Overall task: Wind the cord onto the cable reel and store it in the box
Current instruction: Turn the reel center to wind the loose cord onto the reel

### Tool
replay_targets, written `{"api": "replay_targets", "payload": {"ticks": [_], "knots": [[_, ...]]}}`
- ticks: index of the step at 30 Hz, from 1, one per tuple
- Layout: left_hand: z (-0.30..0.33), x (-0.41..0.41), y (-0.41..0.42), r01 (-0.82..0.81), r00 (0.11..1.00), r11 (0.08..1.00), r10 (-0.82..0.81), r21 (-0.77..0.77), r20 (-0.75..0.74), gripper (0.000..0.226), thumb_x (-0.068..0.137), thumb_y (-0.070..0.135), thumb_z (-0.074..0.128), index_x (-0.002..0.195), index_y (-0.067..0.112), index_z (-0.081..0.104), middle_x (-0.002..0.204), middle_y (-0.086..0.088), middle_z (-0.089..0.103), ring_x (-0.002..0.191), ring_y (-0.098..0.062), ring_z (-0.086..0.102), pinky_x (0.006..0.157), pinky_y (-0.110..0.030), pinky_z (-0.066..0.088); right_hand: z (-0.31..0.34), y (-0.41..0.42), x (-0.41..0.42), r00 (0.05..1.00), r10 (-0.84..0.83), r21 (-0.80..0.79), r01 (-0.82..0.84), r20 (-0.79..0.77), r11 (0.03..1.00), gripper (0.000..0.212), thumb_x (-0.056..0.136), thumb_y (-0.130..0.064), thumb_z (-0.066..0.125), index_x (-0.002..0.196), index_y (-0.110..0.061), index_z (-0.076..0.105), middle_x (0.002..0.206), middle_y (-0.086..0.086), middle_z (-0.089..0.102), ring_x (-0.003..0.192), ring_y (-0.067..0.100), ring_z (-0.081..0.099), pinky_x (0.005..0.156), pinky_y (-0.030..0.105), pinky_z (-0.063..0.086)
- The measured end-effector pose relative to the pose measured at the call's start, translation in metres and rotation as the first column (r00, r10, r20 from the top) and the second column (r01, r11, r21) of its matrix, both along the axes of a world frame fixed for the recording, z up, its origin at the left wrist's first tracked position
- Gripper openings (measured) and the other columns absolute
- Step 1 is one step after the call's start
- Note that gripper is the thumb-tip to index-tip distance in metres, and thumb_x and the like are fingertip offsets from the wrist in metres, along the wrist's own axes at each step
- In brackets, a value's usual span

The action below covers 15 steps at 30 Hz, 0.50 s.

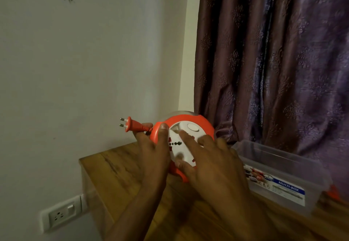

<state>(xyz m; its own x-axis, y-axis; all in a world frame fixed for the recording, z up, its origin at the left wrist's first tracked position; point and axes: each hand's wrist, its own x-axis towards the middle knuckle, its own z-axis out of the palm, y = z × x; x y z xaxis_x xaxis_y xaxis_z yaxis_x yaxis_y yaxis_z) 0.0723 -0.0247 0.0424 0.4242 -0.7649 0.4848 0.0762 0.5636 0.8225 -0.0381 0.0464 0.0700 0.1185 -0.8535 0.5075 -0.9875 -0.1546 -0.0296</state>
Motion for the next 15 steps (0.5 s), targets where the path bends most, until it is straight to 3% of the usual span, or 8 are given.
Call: {"api": "replay_targets", "payload": {"ticks": [4, 9, 13, 15], "knots": [[-0.002, -0.002, 0.004, 0.001, 1.000, 1.000, -0.001, -0.011, 0.027, 0.067, 0.077, 0.062, 0.048, 0.133, 0.031, 0.030, 0.120, 0.006, 0.056, 0.096, -0.015, 0.061, 0.073, -0.032, 0.054, -0.004, 0.000, 0.003, 1.000, 0.024, -0.012, -0.023, 0.019, 1.000, 0.067, 0.095, -0.062, 0.030, 0.149, -0.051, -0.009, 0.151, 0.003, 0.036, 0.135, 0.027, 0.038, 0.104, 0.040, 0.038], [-0.006, -0.006, 0.006, -0.030, 0.999, 0.999, 0.031, -0.015, 0.033, 0.060, 0.078, 0.059, 0.049, 0.129, 0.032, 0.034, 0.108, 0.016, 0.055, 0.095, -0.011, 0.060, 0.066, -0.021, 0.050, -0.002, -0.004, -0.003, 0.999, 0.021, -0.009, -0.021, 0.026, 1.000, 0.067, 0.094, -0.064, 0.034, 0.150, -0.050, 0.000, 0.144, 0.003, 0.045, 0.130, 0.024, 0.046, 0.102, 0.036, 0.040], [-0.008, -0.008, 0.006, -0.002, 0.999, 1.000, 0.003, -0.009, 0.035, 0.058, 0.079, 0.059, 0.051, 0.128, 0.034, 0.033, 0.120, 0.002, 0.056, 0.101, -0.020, 0.060, 0.079, -0.042, 0.054, -0.002, -0.005, -0.008, 1.000, 0.027, -0.032, -0.027, -0.002, 0.999, 0.067, 0.094, -0.060, 0.042, 0.150, -0.048, 0.007, 0.140, 0.001, 0.051, 0.126, 0.022, 0.051, 0.100, 0.036, 0.041], [-0.007, -0.007, 0.006, -0.006, 0.999, 1.000, 0.007, -0.016, 0.038, 0.053, 0.078, 0.059, 0.052, 0.124, 0.039, 0.035, 0.117, 0.006, 0.057, 0.099, -0.017, 0.061, 0.077, -0.038, 0.055, -0.004, -0.006, -0.009, 1.000, 0.007, -0.055, -0.006, 0.007, 0.998, 0.068, 0.092, -0.062, 0.043, 0.151, -0.047, 0.011, 0.139, -0.001, 0.054, 0.124, 0.022, 0.054, 0.100, 0.036, 0.042]]}}
